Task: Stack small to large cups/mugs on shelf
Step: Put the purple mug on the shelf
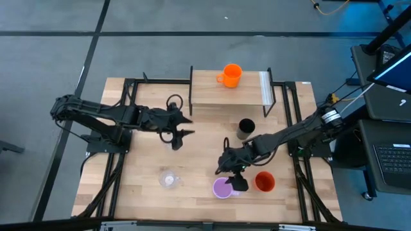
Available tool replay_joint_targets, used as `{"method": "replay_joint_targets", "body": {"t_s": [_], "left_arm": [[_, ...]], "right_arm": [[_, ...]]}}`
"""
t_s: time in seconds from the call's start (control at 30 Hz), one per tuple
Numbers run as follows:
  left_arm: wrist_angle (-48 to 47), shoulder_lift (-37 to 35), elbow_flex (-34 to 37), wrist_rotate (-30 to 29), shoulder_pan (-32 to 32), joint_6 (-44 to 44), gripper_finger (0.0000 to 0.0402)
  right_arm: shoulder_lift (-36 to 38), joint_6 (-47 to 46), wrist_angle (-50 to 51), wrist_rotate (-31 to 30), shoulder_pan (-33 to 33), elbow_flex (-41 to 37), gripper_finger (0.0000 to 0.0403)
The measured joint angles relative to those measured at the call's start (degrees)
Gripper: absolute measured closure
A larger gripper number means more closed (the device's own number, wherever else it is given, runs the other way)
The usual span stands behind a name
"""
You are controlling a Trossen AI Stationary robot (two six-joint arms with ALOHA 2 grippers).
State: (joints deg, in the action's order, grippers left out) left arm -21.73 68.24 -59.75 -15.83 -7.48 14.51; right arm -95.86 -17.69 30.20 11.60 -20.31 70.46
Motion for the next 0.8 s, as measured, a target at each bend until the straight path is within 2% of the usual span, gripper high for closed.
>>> {"method": "replay_joint_targets", "body": {"t_s": [0.07,0.17,0.27,0.37,0.53,0.8], "left_arm": [[1.20,0.10,0.01,3.19,-2.12,-0.05,0.0208],[9.15,2.22,-0.12,5.77,-7.13,-0.51,0.0208],[16.44,6.95,-0.09,5.85,-12.29,-4.44,0.0208],[23.46,12.72,-0.07,2.82,-15.46,-6.41,0.0208],[33.33,21.34,-0.04,1.97,-16.29,-6.06,0.0208],[35.84,29.06,-0.04,2.76,-16.31,-4.51,0.0208]], "right_arm": [[1.78,0.26,2.93,-0.05,0.25,0.00,0.0144],[4.88,0.23,7.38,-3.33,0.71,0.00,0.0144],[9.16,0.15,11.64,-8.37,1.26,0.00,0.0144],[13.93,-0.06,15.26,-13.20,1.79,0.04,0.0144],[20.90,-1.52,15.59,-19.55,2.22,0.04,0.0144],[23.76,-2.93,15.67,-19.54,2.14,0.04,0.0144]]}}
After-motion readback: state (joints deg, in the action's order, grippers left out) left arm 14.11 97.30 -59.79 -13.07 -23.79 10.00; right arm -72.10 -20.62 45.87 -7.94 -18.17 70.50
